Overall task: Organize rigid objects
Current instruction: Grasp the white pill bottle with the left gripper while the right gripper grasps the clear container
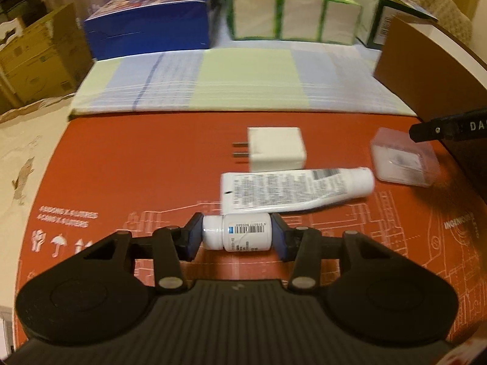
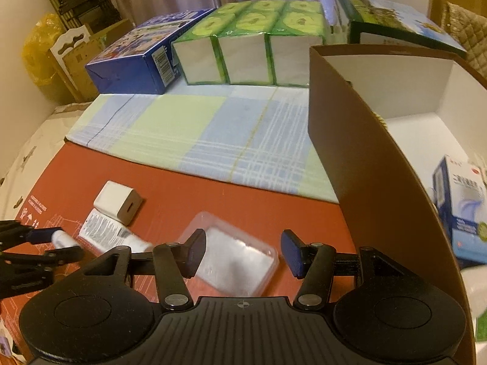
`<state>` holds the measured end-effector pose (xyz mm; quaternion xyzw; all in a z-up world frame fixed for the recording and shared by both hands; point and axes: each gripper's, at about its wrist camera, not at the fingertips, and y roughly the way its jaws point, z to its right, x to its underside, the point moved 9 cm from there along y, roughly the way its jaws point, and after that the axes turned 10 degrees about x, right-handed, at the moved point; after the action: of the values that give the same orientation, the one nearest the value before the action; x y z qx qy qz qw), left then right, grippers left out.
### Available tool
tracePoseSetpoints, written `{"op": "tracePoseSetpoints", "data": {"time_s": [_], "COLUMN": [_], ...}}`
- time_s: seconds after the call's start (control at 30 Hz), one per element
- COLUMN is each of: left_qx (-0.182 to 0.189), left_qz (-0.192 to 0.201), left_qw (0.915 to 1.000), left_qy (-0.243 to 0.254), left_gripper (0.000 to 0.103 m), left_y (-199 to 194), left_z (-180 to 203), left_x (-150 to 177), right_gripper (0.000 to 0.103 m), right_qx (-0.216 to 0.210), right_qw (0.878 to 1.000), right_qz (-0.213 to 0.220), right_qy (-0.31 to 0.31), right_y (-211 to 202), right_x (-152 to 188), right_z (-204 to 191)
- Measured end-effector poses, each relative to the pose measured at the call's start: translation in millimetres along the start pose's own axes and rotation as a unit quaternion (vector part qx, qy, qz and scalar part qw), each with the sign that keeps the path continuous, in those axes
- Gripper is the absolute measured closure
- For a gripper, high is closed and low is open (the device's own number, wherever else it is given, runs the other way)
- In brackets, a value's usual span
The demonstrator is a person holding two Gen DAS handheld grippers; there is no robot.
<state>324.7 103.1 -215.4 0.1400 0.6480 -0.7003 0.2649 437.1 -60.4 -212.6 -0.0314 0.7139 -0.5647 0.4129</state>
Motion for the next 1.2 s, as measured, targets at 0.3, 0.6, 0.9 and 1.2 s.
{"op": "tracePoseSetpoints", "data": {"time_s": [0.3,0.6,0.9,1.2], "left_qx": [-0.009,-0.002,0.006,0.002], "left_qz": [0.001,0.001,0.002,-0.002], "left_qw": [0.9998,0.9999,1.0,1.0], "left_qy": [-0.015,-0.01,-0.006,-0.009], "left_gripper": [0.061,0.061,0.061,0.061], "left_y": [-5,-6,-8,-6], "left_z": [-6,2,8,8], "left_x": [1,-5,-6,-2], "right_gripper": [0.05,0.05,0.05,0.05], "right_qx": [-0.038,-0.078,-0.066,-0.012], "right_qw": [0.999,0.995,0.994,0.992], "right_qz": [-0.025,-0.056,-0.068,-0.079], "right_qy": [0.023,0.008,-0.058,-0.093], "right_y": [24,7,-7,7], "right_x": [2,29,47,47], "right_z": [2,-19,-47,-60]}}
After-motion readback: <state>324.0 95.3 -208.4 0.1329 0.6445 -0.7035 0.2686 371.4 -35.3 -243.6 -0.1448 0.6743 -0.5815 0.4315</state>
